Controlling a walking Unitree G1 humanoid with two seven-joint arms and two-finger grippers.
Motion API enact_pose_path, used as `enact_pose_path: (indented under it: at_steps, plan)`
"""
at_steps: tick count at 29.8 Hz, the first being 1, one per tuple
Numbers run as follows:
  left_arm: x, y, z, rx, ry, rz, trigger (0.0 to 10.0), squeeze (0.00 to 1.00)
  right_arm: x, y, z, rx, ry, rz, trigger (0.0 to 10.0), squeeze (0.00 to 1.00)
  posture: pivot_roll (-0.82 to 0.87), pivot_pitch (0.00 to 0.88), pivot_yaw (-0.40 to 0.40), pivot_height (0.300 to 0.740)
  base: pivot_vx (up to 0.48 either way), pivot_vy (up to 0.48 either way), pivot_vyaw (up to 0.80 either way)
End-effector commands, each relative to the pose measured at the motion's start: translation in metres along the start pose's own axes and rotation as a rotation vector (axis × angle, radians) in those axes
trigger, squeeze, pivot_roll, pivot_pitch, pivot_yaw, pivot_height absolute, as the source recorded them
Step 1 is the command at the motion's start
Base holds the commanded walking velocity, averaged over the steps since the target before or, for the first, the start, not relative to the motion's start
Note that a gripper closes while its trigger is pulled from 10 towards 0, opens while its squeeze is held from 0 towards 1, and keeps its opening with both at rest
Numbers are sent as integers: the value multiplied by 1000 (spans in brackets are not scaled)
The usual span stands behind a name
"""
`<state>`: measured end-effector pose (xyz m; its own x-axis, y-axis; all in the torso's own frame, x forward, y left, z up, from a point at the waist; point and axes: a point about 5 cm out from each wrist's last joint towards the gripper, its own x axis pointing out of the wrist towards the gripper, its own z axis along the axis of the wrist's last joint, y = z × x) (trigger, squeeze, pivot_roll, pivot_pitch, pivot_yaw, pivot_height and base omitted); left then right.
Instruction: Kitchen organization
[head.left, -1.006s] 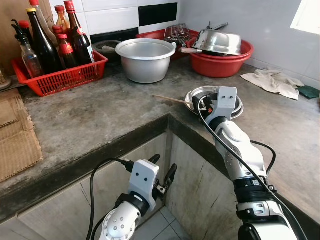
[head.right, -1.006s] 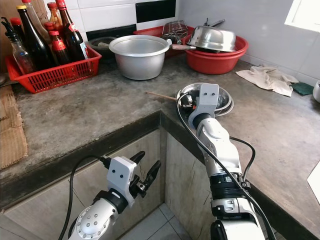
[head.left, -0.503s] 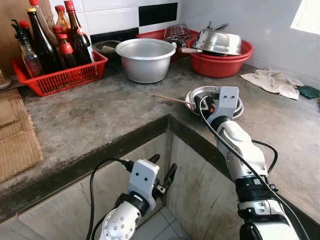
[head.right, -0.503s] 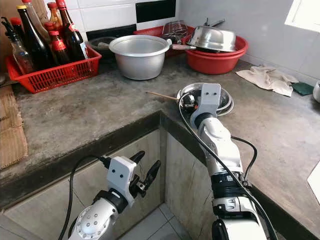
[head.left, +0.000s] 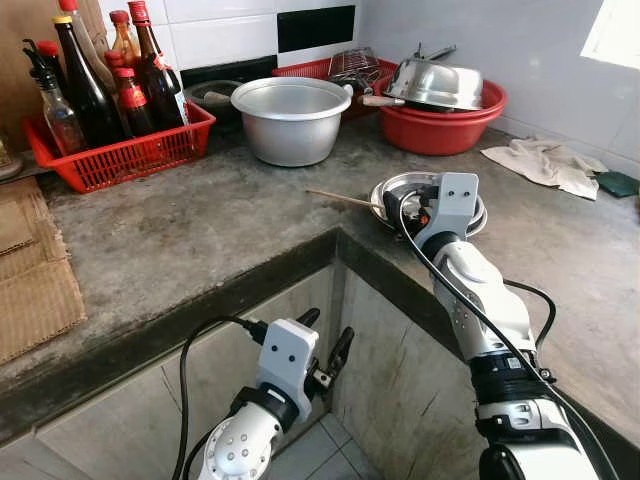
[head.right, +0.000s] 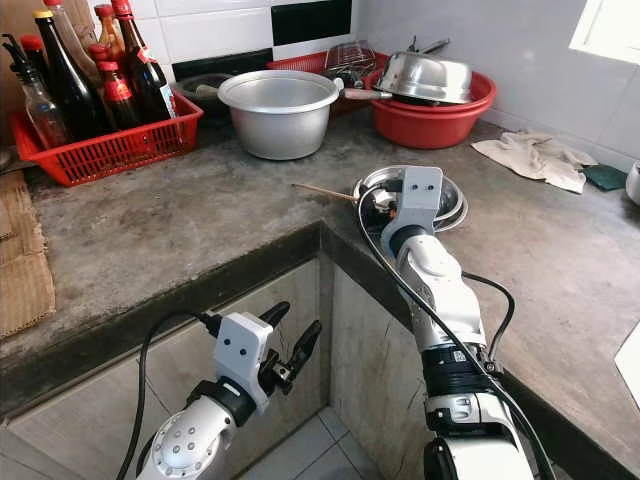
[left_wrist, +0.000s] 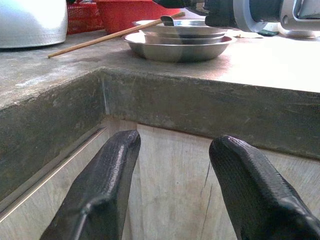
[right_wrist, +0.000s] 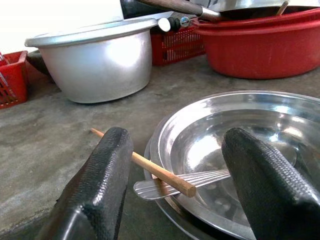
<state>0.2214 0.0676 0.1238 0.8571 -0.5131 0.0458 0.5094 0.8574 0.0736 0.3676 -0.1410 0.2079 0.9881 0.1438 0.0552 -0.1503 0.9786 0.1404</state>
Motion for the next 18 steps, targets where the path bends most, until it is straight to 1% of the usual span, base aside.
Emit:
enact_pose_path:
  at_steps: [1,8,18]
  plan:
    - [1,0,1,3,2,-3,10000,0,3,0,3,-14,7,-5,10000,0,53,26,-62,740,0,0,0]
    - [1,0,1,4,2,-2,10000,0,3,0,1,7,20,-6,10000,0,52,27,-60,740,0,0,0]
    - [1,-1,1,4,2,-2,10000,0,4,-1,-4,-7,61,-6,10000,0,51,27,-62,740,0,0,0]
